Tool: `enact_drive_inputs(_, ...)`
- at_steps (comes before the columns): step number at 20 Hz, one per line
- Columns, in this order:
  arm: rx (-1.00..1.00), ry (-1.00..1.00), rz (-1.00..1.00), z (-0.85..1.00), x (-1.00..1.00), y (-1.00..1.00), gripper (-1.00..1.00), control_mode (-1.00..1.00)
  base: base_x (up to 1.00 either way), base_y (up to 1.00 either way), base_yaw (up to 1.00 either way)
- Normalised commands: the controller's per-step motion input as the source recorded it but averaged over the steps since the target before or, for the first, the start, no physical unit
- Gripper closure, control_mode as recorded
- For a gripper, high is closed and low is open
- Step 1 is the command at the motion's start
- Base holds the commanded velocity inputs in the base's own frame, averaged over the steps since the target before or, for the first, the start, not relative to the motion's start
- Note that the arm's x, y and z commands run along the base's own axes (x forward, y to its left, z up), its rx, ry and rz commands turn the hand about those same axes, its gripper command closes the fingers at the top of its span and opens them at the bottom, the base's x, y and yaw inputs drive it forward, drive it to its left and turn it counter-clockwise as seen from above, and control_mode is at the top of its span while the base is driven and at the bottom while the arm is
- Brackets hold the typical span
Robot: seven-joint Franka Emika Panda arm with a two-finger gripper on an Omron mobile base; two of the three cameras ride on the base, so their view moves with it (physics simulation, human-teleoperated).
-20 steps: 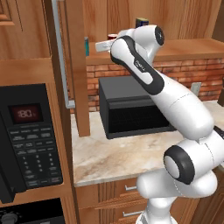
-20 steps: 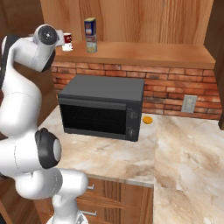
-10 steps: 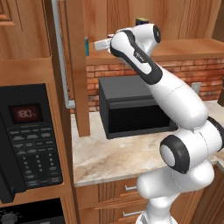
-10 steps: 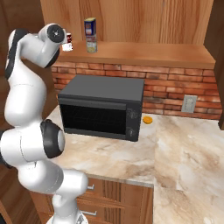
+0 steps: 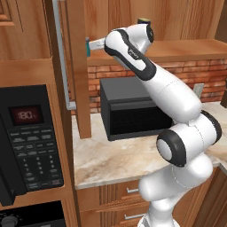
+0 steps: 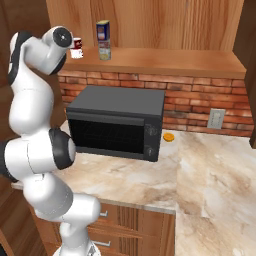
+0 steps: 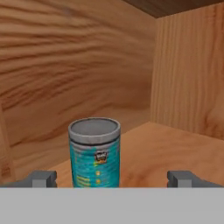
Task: Stack two cans on top of the other two cans in the cabinet.
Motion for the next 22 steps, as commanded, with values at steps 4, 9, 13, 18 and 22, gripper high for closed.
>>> enact_drive_inputs(4, 0.0, 0.0, 0.0, 0.0, 0.12, 0.21, -1.0, -1.0, 0.0, 0.0, 0.0)
enact_drive_inputs(9, 0.0, 0.0, 0.0, 0.0, 0.0, 0.21, -1.0, -1.0, 0.0, 0.0, 0.0)
enact_drive_inputs(13, 0.0, 0.0, 0.0, 0.0, 0.0, 0.22, -1.0, -1.0, 0.0, 0.0, 0.0)
enact_drive_inputs(18, 0.0, 0.0, 0.0, 0.0, 0.0, 0.06, -1.0, -1.0, 0.0, 0.0, 0.0)
enact_drive_inputs(22, 0.0, 0.0, 0.0, 0.0, 0.0, 0.0, -1.0, -1.0, 0.0, 0.0, 0.0)
